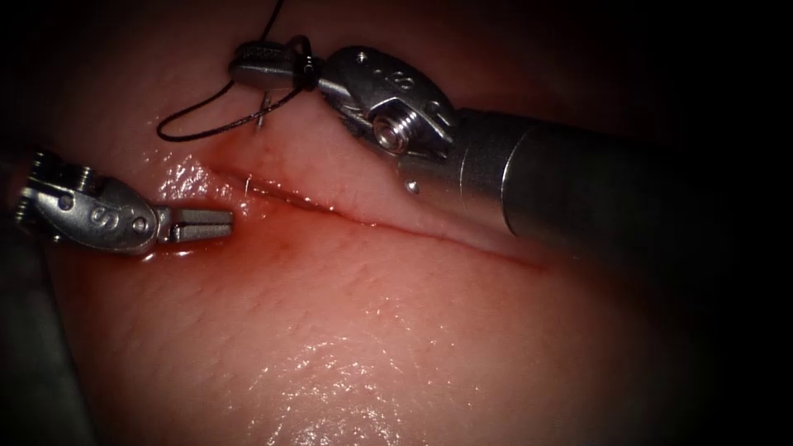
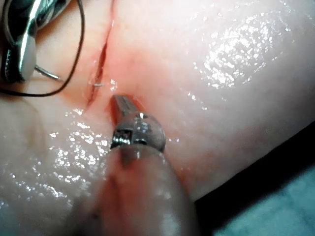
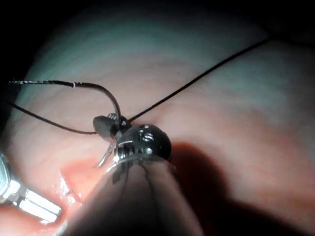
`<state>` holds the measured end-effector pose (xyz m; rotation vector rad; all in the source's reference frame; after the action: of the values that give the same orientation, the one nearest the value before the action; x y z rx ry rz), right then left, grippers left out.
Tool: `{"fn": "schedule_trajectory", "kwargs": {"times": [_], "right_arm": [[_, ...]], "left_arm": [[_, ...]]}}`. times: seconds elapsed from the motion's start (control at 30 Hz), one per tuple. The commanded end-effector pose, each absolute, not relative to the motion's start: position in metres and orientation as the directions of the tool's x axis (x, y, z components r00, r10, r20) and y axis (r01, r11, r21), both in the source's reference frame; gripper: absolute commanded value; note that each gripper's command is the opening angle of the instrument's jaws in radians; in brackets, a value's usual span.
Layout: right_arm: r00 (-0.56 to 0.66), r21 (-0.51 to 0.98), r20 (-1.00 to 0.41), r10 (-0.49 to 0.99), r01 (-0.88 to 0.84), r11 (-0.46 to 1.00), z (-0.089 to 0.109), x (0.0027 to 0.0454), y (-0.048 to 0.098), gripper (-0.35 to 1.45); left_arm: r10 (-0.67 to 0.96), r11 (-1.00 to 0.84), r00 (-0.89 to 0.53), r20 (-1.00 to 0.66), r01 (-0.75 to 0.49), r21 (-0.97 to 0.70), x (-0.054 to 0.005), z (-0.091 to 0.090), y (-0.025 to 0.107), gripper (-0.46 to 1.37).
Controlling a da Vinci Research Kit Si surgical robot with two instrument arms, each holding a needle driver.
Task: Wound Closure
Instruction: Use the right gripper to insert the needle through the top of the skin
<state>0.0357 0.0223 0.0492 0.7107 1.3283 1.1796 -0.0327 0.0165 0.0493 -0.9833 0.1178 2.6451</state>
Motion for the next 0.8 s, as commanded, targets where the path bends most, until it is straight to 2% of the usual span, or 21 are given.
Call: {"fn": "schedule_trajectory", "kwargs": {"times": [0.03,0.13,0.3,0.53,0.8], "right_arm": [[-0.137,0.930,-0.301,0.944,-0.262,0.259,0.0490,0.0359,0.0227,-0.35],[-0.056,0.916,-0.271,0.961,-0.324,0.239,0.0494,0.0363,0.0220,-0.35],[-0.011,0.928,-0.089,0.996,-0.363,0.079,0.0500,0.0365,0.0205,-0.35],[-0.039,0.934,0.029,0.999,-0.354,-0.041,0.0496,0.0371,0.0190,-0.35],[-0.041,0.936,0.077,0.996,-0.340,-0.086,0.0479,0.0398,0.0164,-0.35]], "left_arm": [[0.264,-0.948,-0.714,-0.649,-0.317,-0.037,-0.0327,0.0493,0.0165,-0.35],[0.264,-0.948,-0.714,-0.649,-0.317,-0.037,-0.0327,0.0492,0.0165,-0.35],[0.264,-0.948,-0.714,-0.649,-0.317,-0.037,-0.0327,0.0492,0.0165,-0.35],[0.264,-0.948,-0.714,-0.649,-0.317,-0.037,-0.0327,0.0492,0.0166,-0.35],[0.264,-0.947,-0.712,-0.651,-0.318,-0.037,-0.0327,0.0492,0.0166,-0.35]]}}
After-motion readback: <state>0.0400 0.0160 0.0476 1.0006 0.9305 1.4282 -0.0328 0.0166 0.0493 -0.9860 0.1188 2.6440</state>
